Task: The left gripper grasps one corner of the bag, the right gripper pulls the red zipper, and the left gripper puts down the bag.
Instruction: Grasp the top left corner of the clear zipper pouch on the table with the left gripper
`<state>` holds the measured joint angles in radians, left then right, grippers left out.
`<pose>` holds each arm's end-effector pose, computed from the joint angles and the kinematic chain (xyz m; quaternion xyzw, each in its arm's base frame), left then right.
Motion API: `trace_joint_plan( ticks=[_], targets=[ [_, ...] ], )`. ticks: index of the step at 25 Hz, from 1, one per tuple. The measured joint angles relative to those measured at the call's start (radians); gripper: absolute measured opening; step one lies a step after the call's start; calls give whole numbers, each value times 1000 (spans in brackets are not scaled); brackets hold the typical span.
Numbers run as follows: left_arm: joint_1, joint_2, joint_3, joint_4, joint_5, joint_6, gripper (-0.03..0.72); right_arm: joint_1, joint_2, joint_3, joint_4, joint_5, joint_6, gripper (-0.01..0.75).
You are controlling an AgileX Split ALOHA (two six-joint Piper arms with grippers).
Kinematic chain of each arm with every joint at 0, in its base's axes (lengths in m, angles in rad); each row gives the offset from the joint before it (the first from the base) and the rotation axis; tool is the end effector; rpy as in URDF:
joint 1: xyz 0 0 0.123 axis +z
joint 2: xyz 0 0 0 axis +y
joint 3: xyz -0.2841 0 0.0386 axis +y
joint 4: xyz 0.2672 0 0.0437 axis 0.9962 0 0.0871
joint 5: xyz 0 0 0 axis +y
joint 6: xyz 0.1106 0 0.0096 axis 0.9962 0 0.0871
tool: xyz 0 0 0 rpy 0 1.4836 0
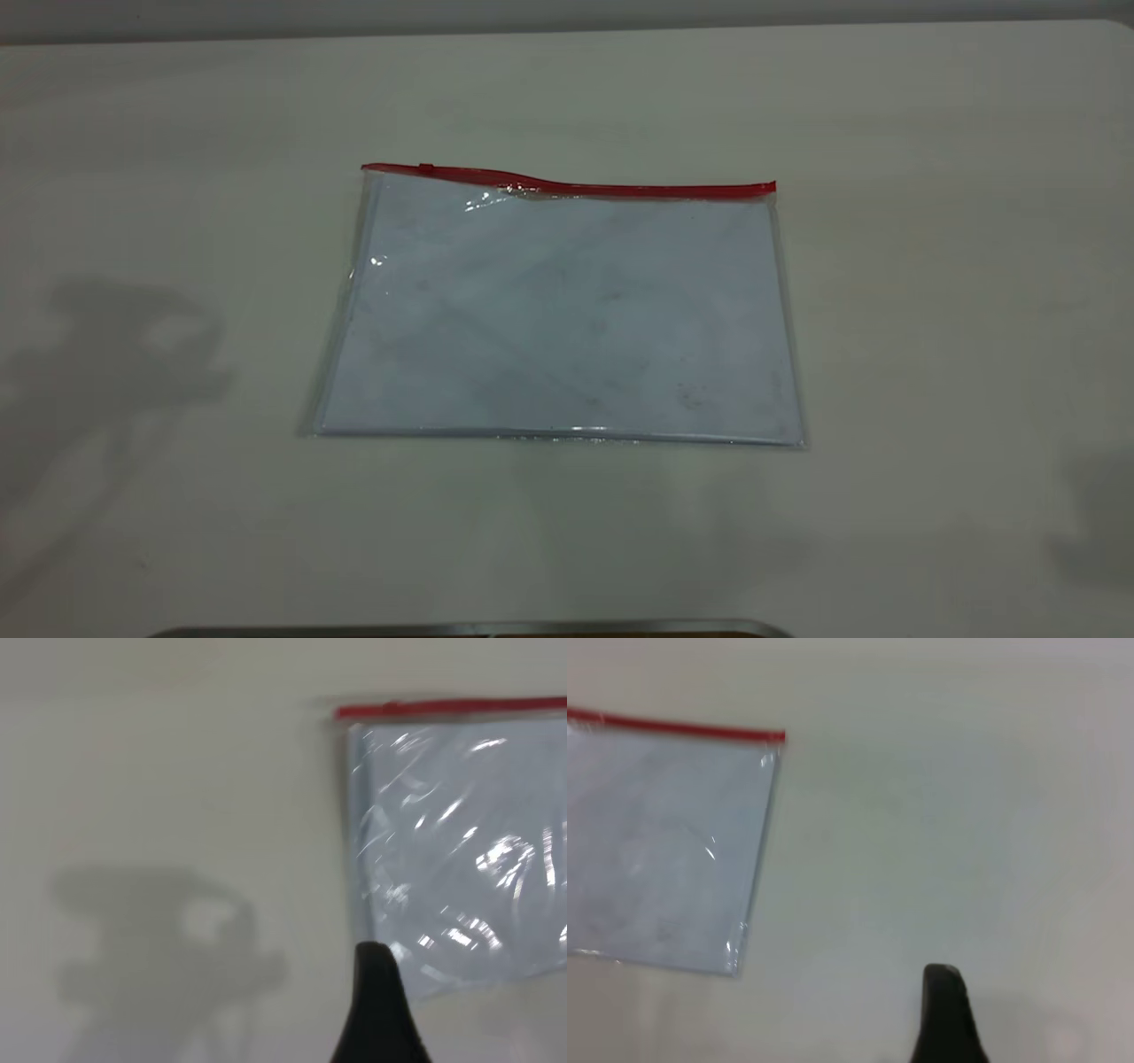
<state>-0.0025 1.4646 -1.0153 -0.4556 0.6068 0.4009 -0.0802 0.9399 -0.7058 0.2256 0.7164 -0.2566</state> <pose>0.3330 -0.0287 0.2474 0.0502 0.9394 -0.1173 0.3183 0.2067 -0.0002 0.2731 -0.0283 0.9333 0.0397 0.3559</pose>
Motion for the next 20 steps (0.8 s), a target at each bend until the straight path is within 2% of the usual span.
trace_joint_plan(
  ticks=[3,6,14,20],
  targets=[
    [0,106,-64,-104,-16,126,590,0,157,-3,61,-103,-96,564],
    [0,225,-108,-183,-25,215,590,0,317,-32,136,-155,-215,564],
    [0,520,-214,-288,-46,327,590,13,676,-193,432,-176,-550,564],
    [0,704,-281,-321,-65,354,590,110,881,-331,560,-181,-707,564]
  ],
)
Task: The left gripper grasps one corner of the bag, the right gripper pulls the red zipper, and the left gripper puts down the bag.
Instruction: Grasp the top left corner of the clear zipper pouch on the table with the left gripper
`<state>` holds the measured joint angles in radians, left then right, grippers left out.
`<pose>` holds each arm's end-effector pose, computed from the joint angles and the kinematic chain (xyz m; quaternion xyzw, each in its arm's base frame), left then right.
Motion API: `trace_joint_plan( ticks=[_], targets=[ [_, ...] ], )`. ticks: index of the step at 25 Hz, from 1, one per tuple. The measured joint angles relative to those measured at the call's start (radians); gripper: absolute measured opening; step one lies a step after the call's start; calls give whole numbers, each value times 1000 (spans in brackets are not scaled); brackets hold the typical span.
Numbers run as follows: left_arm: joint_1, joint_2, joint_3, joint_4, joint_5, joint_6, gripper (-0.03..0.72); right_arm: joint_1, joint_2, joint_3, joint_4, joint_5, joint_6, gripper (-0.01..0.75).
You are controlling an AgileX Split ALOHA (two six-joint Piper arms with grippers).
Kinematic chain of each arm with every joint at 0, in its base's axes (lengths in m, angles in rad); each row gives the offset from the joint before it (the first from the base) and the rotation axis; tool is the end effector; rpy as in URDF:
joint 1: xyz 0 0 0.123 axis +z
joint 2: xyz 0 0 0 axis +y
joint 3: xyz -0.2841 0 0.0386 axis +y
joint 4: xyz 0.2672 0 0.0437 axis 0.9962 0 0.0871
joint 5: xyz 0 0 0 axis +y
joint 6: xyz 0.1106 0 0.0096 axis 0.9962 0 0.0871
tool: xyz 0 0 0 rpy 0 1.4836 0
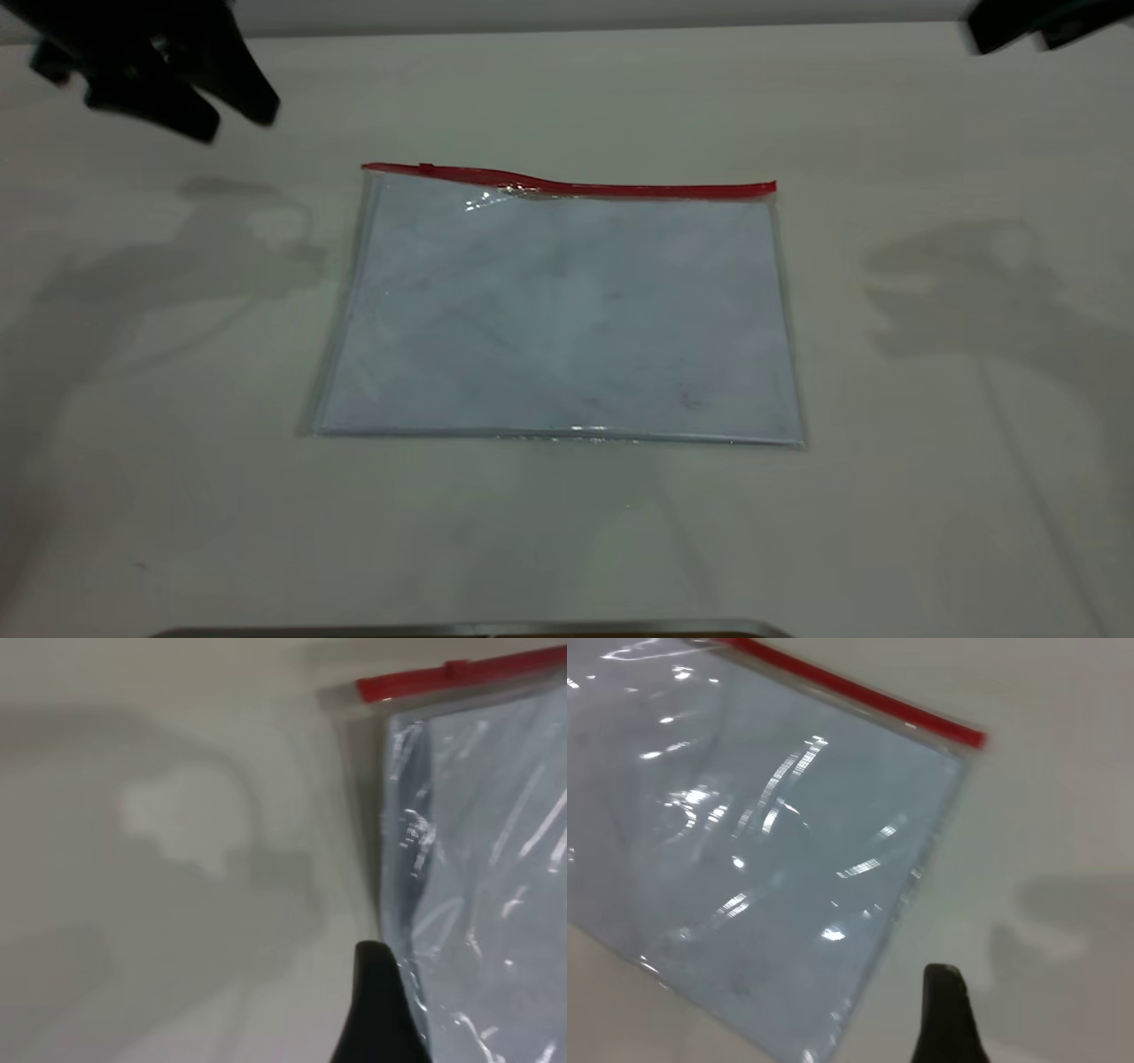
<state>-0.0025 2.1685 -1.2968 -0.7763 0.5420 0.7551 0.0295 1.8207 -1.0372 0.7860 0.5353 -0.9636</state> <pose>0.4355 -0.0413 0.0636 0.0628 0.9638 -0.1755 0.1906 0.3740 0.0512 0.1392 -0.1773 0.9395 0.1514 0.2509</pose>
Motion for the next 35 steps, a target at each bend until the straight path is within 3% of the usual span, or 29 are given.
trace_joint_plan(
  ticks=[7,15,25,30,33,35],
  targets=[
    [-18,146,-59,-164,-19,190,590,138,177,-150,16,17,-10,564],
    [-59,274,-109,-372,-57,426,590,250,229,-186,17,23,-19,564],
    [-63,335,-120,-549,-58,583,590,280,229,-190,23,35,-37,564],
    [-63,366,-120,-664,-7,645,581,280,229,-192,23,36,-43,564],
    [-63,383,-122,-694,5,685,525,280,229,-192,23,39,-43,564],
    [-63,387,-122,-697,9,711,444,280,229,-192,24,39,-44,564]
  ],
)
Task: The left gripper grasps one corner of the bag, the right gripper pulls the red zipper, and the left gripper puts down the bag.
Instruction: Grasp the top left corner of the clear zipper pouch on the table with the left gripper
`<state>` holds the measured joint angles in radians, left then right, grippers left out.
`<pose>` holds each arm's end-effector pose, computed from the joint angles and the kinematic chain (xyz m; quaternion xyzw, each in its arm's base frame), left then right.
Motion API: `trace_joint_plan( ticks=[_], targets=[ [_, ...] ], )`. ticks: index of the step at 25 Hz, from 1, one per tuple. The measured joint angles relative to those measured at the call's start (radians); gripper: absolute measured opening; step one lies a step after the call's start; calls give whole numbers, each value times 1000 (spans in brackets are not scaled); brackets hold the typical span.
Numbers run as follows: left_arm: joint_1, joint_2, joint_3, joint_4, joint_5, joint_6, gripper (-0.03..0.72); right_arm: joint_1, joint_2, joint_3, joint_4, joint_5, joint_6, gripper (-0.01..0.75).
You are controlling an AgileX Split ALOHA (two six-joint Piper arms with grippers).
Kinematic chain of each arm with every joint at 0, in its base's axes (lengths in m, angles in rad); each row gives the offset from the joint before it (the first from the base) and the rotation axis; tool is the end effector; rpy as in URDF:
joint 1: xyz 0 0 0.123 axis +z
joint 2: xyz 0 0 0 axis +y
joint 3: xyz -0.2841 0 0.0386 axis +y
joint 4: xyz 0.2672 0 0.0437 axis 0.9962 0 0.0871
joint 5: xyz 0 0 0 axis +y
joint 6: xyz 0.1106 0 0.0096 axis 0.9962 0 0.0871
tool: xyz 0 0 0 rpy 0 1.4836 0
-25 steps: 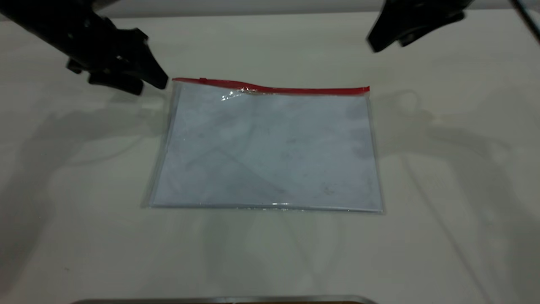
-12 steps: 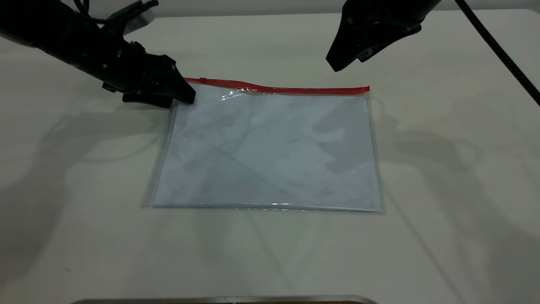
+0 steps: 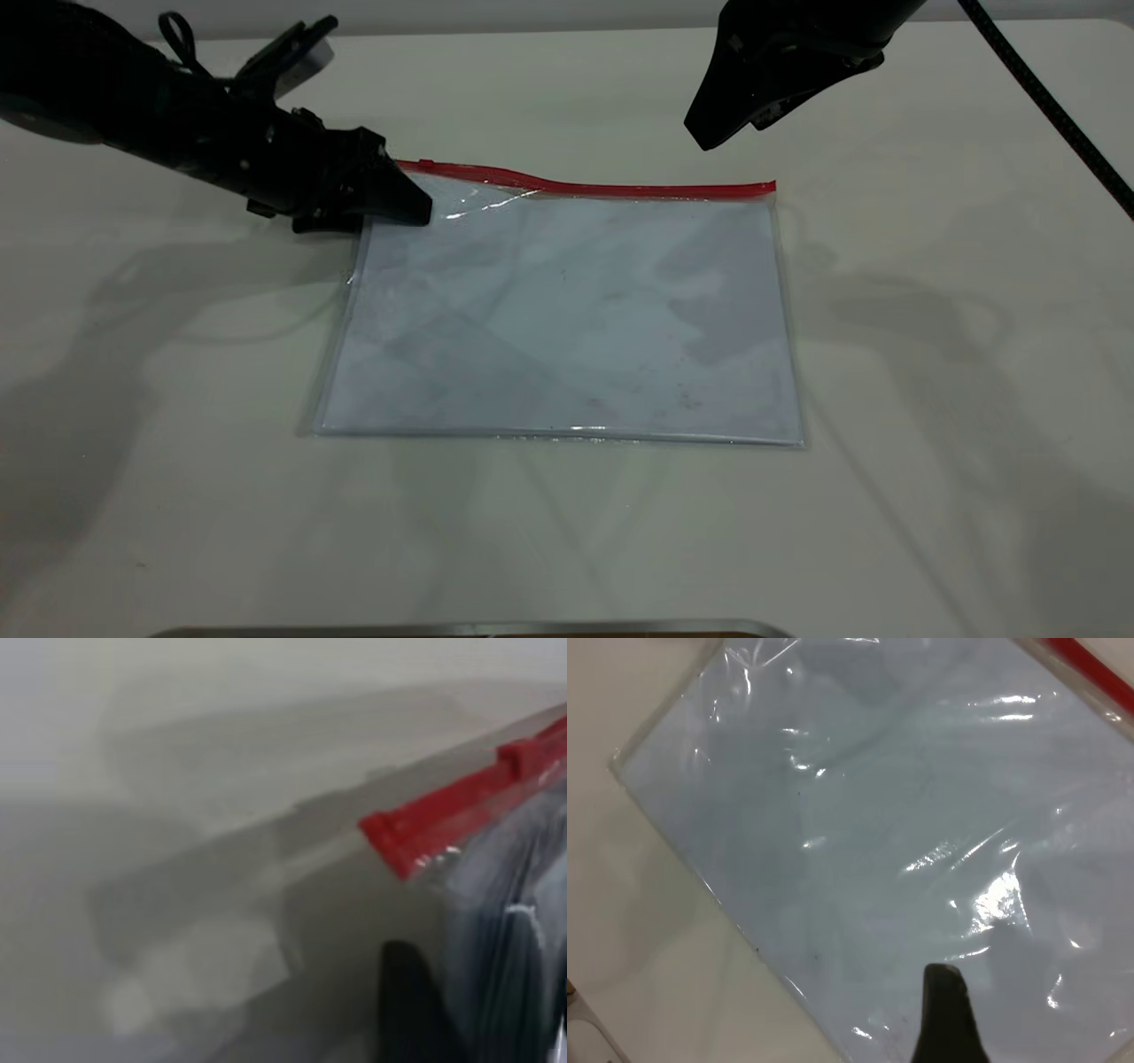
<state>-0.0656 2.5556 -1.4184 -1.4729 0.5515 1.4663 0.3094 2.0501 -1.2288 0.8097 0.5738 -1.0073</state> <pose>0.4473 -0.0875 -0.0610 0.0974 0.9342 -0.2697 0.2124 0.3873 0.1697 0.0981 -0.3203 0.9043 0.1987 0.2005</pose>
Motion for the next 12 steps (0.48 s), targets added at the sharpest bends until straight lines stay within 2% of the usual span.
trace_joint_plan(
  ticks=[5,7,12],
  targets=[
    [0,-1,-1,-2,21,121,86,0,0,0,0,1,-4,564],
    [-3,-12,-1,-1,26,209,53,0,0,0,0,1,-7,564],
    [-5,-64,-1,38,53,494,53,0,3,-26,0,9,-55,564]
  ],
)
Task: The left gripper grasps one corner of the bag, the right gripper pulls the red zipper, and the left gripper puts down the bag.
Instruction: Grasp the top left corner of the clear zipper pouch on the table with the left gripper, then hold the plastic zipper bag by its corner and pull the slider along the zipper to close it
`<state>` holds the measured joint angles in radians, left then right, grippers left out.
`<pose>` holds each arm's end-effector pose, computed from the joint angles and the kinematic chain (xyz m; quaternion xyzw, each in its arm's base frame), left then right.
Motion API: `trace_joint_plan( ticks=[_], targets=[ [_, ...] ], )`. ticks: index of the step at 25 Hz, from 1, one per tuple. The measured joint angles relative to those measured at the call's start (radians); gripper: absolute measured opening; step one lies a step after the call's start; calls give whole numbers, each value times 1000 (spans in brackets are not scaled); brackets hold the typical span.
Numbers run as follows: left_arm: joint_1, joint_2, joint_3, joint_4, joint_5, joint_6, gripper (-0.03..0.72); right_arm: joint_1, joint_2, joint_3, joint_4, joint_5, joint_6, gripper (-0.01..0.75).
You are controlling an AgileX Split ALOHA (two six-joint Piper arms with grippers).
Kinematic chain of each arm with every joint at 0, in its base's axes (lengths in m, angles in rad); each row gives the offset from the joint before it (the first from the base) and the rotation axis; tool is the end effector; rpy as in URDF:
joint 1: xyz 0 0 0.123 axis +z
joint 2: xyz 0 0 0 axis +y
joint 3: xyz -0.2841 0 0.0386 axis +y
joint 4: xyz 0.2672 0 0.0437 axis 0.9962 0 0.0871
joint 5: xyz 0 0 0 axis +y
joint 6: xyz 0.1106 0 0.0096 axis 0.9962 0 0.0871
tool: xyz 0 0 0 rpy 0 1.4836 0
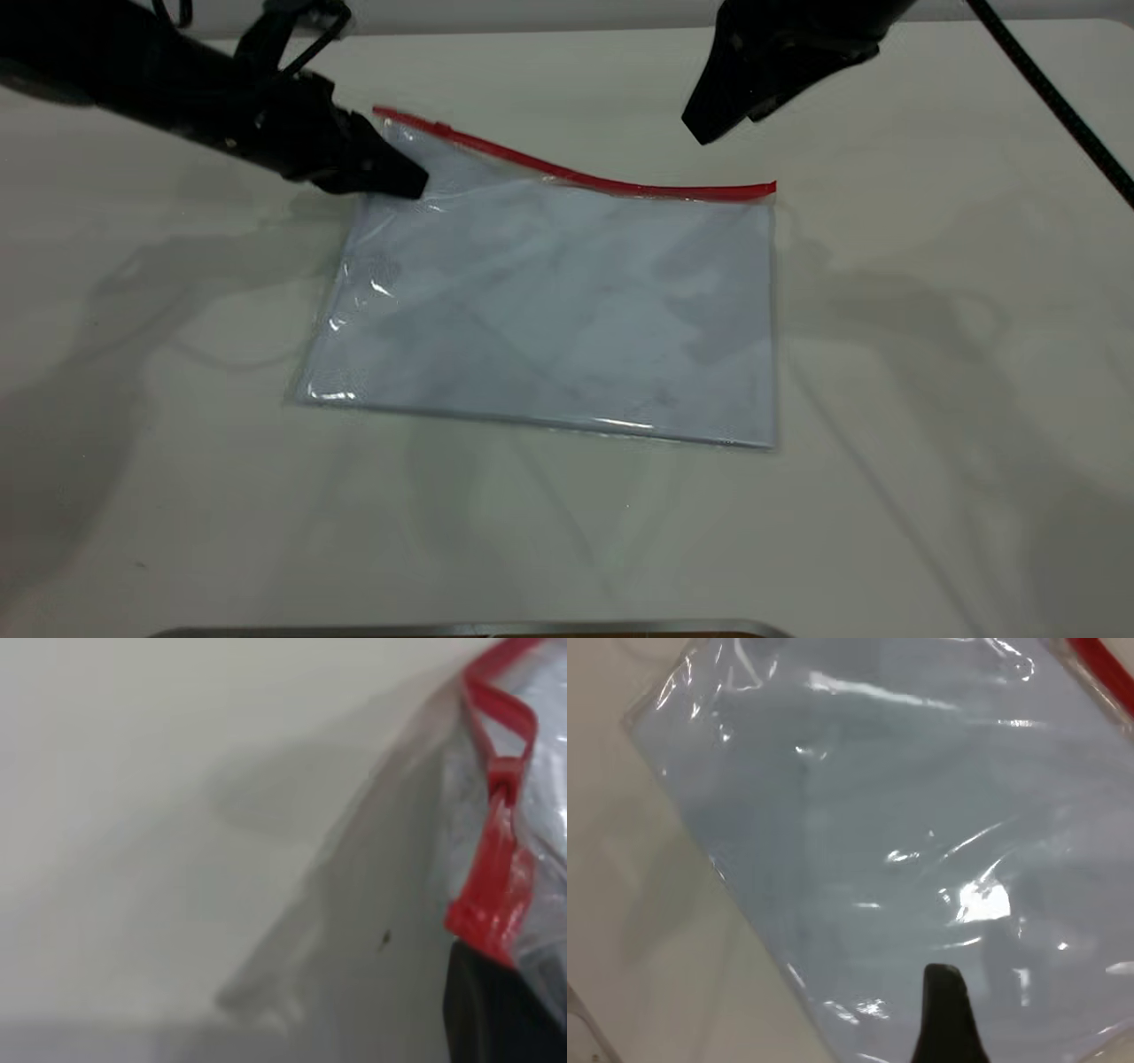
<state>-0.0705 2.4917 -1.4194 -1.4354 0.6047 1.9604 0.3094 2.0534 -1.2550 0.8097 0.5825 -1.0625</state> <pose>0.4535 -0.0948 -0.0304 0.3530 0.8599 -0.2218 0.2946 0.3928 0.1720 0.1034 -0.3477 0.8918 0.1951 0.2137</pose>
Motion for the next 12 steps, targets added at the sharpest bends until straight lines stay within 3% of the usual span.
trace_joint_plan(
  ticks=[4,12],
  targets=[
    [0,-26,-15,102,89,131,53,0,7,-47,16,2,-39,564],
    [0,-31,-174,411,247,145,53,26,142,-139,151,8,-207,564]
  ],
)
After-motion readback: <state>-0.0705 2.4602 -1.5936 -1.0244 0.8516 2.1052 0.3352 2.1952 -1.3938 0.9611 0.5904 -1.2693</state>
